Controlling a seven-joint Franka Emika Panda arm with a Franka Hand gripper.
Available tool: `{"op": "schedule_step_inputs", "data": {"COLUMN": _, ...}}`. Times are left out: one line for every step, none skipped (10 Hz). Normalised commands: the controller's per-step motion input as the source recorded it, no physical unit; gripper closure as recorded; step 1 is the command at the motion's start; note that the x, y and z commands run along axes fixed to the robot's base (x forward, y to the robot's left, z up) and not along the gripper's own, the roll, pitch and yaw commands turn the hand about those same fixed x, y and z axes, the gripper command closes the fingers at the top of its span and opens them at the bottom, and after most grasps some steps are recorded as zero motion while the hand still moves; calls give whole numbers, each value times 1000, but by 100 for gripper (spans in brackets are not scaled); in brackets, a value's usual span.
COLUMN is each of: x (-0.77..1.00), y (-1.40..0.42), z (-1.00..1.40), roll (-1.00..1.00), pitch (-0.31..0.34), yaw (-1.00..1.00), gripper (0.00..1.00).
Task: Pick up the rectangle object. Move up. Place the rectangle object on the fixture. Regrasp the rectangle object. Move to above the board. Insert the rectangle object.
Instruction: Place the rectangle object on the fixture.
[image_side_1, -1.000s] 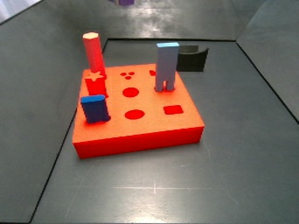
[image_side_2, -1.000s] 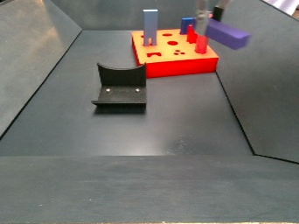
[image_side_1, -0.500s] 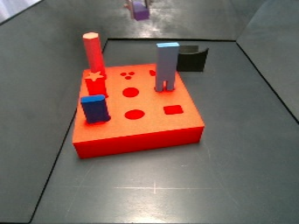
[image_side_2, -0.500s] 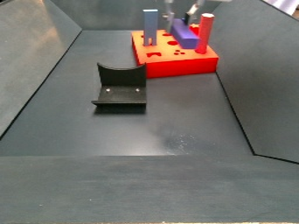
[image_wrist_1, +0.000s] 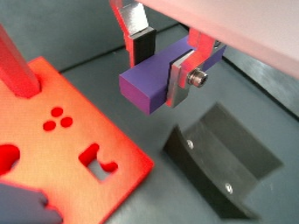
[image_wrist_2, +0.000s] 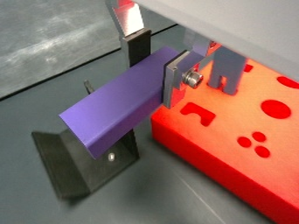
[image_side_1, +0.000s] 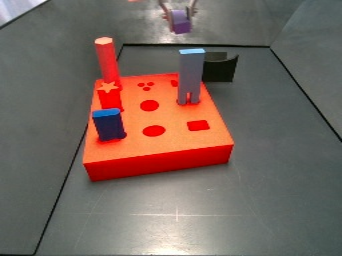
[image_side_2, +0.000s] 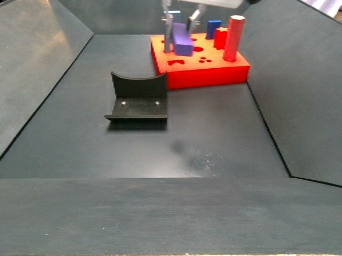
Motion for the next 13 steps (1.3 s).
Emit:
{"op": "schedule_step_inputs", "data": {"x": 1000, "y": -162, "z": -119, "roll": 48, "pitch": 1, "yaw": -48, "gripper": 100}}
{"op": "schedule_step_inputs", "data": {"x": 1000, "y": -134, "z": -106, "roll": 63, "pitch": 17, "yaw": -24, "gripper": 100}}
{"op": "schedule_step_inputs", "data": {"x": 1000, "y": -112, "z": -90, "roll": 74, "pitch": 29, "yaw": -9, "gripper": 100}}
{"op": "schedule_step_inputs", "data": {"x": 933, "y": 931, "z": 645, "roll": -1000, "pitch": 212, "yaw": -218, "gripper": 100}}
{"op": "schedule_step_inputs", "data": {"x": 763, "y": 941, "z": 655, "roll": -1000, "pitch": 224, "yaw": -218, "gripper": 100}}
{"op": "schedule_step_inputs", "data": {"x": 617, "y": 809, "z": 519, "roll": -1000, "pitch": 231, "yaw": -225, "gripper": 100}}
{"op": "schedule_step_inputs", "data": {"x": 428, "y": 605, "z": 249, "roll": -1000, "pitch": 221, "yaw": -220, "gripper": 100}}
{"op": "schedule_step_inputs", "data": {"x": 351, "y": 496, "z": 118, "roll": -1000, "pitch": 211, "yaw": -221, "gripper": 100}}
{"op": "schedule_step_inputs", "data": {"x": 235, "y": 211, "z": 19, "roll": -1000, "pitch": 198, "yaw": -228, "gripper": 100}}
{"op": "schedule_step_inputs", "data": {"x": 184, "y": 101, "z": 21, "roll": -1000, "pitch": 200, "yaw": -233, "gripper": 100}}
{"op": "schedule_step_inputs", "data": {"x": 87, "y": 47, "z": -5, "roll": -1000, "pitch": 194, "yaw": -246, "gripper": 100}}
{"op": "schedule_step_inputs", "data": {"x": 58, "y": 53, "z": -4, "roll": -1000, "pitch": 179, "yaw": -258, "gripper": 100}}
{"op": "schedule_step_inputs", "data": {"x": 58, "y": 46, "z": -6, "roll": -1000, "pitch": 143, "yaw": -292, "gripper": 100}}
